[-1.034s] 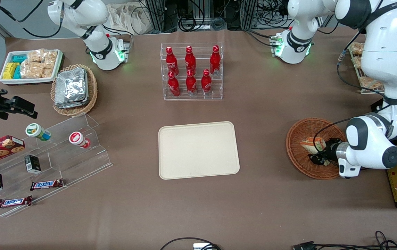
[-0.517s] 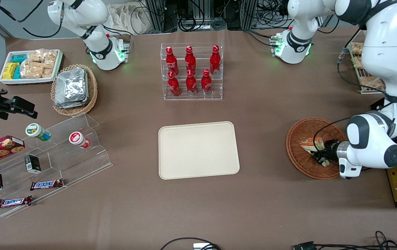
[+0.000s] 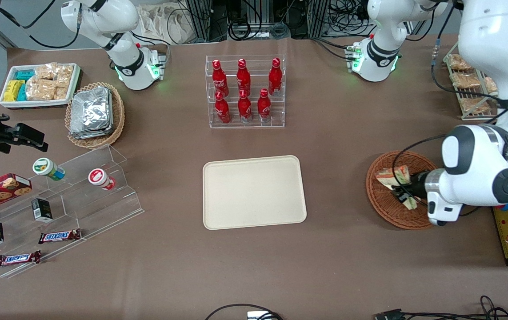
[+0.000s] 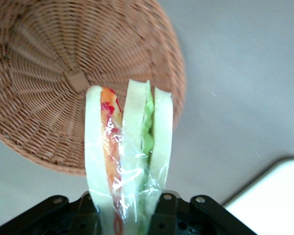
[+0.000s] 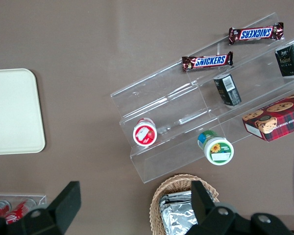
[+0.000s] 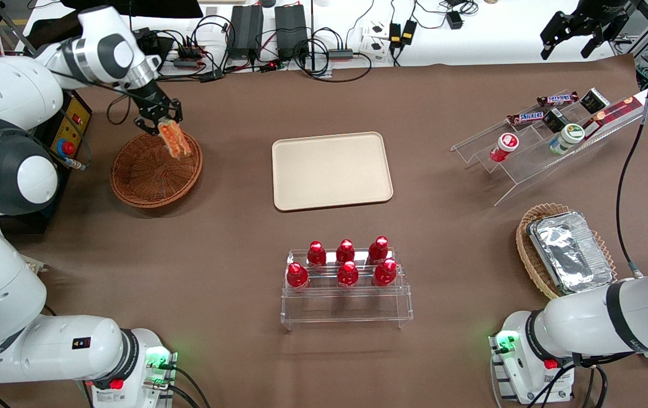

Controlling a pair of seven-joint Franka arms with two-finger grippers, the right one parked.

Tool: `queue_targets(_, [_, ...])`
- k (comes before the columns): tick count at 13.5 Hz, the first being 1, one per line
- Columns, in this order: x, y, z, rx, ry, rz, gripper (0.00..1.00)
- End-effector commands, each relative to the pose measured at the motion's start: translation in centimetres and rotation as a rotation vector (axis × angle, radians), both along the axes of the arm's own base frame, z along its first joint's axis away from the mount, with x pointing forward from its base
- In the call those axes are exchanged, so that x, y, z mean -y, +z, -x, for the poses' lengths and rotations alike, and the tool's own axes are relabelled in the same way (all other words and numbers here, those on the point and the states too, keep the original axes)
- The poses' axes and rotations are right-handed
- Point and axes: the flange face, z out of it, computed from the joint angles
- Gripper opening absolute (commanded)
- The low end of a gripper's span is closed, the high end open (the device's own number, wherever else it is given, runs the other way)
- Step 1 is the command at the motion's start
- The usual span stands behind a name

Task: Place sandwich from basket to tray
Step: 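Carry the held sandwich over to the cream tray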

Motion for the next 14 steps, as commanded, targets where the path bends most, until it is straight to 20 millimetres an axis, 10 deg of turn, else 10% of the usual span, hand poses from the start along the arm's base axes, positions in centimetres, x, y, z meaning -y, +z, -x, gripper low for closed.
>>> queue_targets(1, [5.6,2.3,0.1,0.022,-0.082,0.003,0.27])
queue_targets(8, [18.1,2.1,2.0,0.059,-0.402,0.066,0.29])
queue_targets(14, [25.8,-3.8,2.7,0.019,-0.541,0.089,0.32])
